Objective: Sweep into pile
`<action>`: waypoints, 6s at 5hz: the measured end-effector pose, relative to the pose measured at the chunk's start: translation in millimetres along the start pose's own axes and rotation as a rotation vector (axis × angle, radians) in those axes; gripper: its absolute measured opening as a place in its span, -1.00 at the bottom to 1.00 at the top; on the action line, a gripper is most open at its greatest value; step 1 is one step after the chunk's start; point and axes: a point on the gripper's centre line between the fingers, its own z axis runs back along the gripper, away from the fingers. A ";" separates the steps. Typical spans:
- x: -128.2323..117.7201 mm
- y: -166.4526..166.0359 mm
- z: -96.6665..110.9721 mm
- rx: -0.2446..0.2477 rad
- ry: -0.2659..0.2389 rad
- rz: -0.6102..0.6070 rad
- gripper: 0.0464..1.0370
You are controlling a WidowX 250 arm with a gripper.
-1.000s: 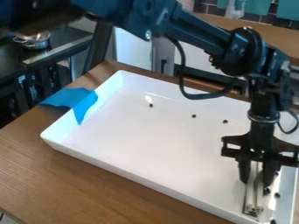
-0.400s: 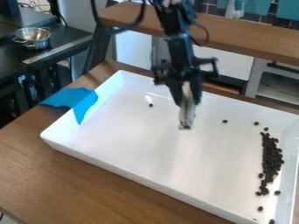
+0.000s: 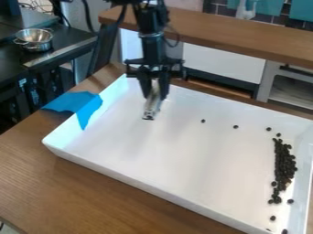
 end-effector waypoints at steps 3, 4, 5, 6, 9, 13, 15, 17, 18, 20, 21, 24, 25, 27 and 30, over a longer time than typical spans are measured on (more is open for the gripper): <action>13.0 52.7 -23.4 0.176 -0.020 -0.066 -0.36; 15.3 60.3 -39.1 0.209 -0.006 -0.059 -0.36; 19.9 54.8 -41.0 0.230 -0.018 -0.055 -0.36; 19.8 48.4 -42.7 0.224 -0.012 -0.062 -0.36; -5.0 -13.4 -53.1 0.157 0.067 -0.105 -0.36; -30.6 -118.2 -64.4 0.104 0.054 -0.170 -0.36; -54.1 -164.4 -69.4 0.083 0.069 -0.209 -0.36; -52.1 -196.0 -74.1 0.053 0.076 -0.214 -0.36; -52.9 -192.7 -73.9 0.038 0.067 -0.226 -0.36; -17.9 -93.1 -14.1 -0.066 0.030 -0.130 -0.36; -7.9 -52.0 -4.3 -0.068 0.049 -0.102 -0.36; 8.4 -13.8 -21.3 0.052 0.011 -0.115 -0.36; 9.1 -24.3 -28.8 0.070 -0.007 -0.131 -0.36; 8.4 -39.2 -53.0 0.107 0.039 -0.109 -0.36; -7.6 -89.9 -60.5 0.091 0.082 -0.153 -0.36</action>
